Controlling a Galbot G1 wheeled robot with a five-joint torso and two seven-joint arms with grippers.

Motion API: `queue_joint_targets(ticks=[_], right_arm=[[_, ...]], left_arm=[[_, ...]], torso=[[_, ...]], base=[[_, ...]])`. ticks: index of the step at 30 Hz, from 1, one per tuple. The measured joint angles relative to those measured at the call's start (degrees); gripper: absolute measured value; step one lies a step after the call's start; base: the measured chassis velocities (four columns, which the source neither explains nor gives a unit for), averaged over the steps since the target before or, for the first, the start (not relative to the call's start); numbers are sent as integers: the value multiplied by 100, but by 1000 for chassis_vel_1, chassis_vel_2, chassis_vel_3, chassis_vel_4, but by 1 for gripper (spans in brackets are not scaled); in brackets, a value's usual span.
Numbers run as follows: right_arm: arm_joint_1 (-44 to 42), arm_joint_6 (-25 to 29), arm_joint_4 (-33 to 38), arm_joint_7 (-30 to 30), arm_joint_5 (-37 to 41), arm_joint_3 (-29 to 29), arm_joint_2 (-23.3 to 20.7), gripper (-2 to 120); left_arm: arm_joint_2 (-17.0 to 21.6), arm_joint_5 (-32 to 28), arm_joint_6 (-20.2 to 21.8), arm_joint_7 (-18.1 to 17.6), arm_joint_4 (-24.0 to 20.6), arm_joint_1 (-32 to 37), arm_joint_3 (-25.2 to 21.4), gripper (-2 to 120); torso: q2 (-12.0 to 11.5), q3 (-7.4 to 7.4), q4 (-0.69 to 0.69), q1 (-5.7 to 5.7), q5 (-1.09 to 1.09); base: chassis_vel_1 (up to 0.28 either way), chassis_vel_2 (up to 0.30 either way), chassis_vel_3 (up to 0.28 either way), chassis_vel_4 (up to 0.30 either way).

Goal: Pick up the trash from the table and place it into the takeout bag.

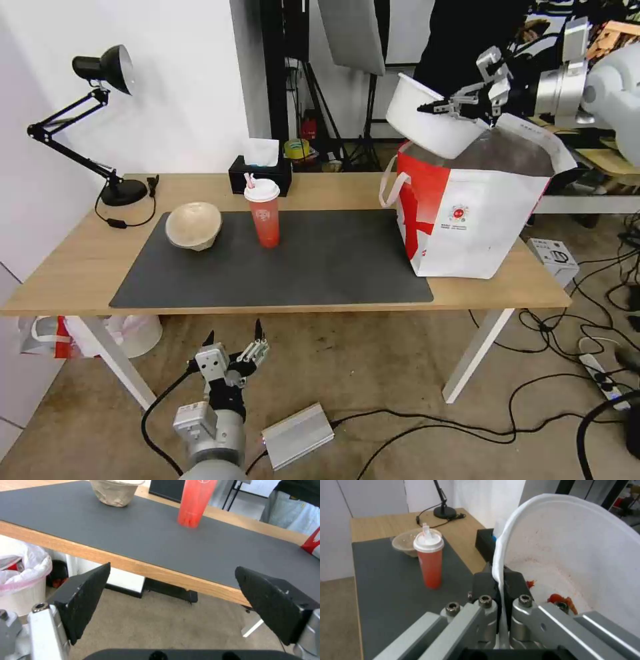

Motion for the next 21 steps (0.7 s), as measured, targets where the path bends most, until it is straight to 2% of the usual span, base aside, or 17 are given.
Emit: queue_joint_targets(ticks=[21], right_arm=[[-705,34,247,61,-41,407,-362,0]], left_arm=[[5,4,7,5,46,11,76,100]], torso=[[0,0,0,0,0]], base=[[0,0,0,0]])
